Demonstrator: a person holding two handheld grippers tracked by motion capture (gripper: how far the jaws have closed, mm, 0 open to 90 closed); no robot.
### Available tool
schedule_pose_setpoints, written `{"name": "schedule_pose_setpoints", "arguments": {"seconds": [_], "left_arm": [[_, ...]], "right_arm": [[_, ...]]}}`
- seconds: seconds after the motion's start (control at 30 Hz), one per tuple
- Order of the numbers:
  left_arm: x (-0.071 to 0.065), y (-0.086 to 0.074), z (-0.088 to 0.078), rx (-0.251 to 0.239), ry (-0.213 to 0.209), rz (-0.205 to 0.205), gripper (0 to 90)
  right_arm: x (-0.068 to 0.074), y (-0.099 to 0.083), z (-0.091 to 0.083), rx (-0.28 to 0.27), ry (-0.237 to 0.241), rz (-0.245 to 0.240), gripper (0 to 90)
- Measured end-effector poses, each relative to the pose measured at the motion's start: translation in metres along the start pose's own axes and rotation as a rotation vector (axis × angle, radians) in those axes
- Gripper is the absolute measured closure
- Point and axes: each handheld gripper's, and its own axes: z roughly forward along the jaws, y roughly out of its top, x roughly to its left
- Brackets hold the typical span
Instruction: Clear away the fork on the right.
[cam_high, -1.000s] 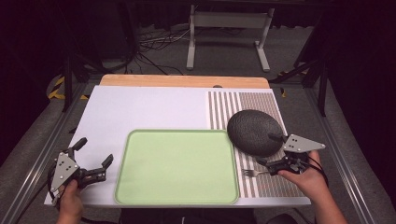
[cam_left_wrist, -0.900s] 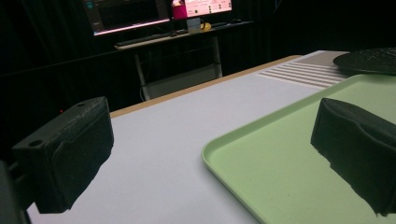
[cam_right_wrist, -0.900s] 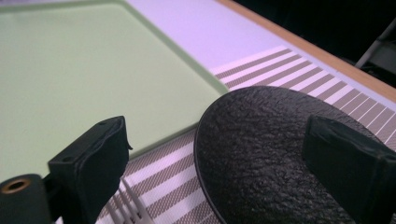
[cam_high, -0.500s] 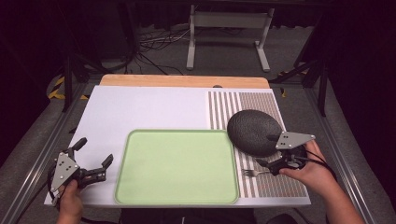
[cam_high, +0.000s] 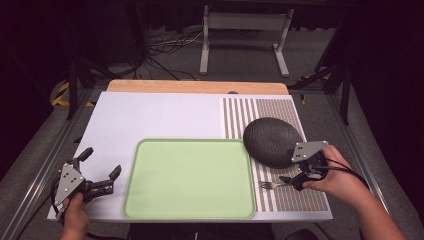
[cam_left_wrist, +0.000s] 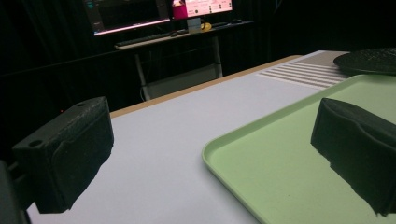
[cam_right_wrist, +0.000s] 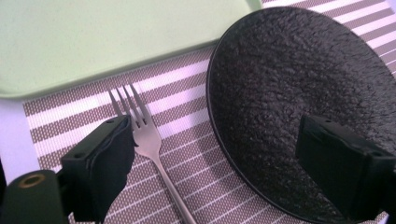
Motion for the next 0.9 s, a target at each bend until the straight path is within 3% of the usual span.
{"name": "schedule_pose_setpoints", "arguments": {"seconds": [0.77, 0.9], "left_arm": [[0.0, 0.0, 0.0, 0.005, 0.002, 0.0, 0.0], [0.0, 0.0, 0.0, 0.005, 0.002, 0.0, 0.0]], "right_arm": [[0.0, 0.001, 0.013, 0.193, 0.118, -0.057, 13.3], [-0.001, 0.0, 0.017, 0.201, 0.152, -0.081, 16.4]]}}
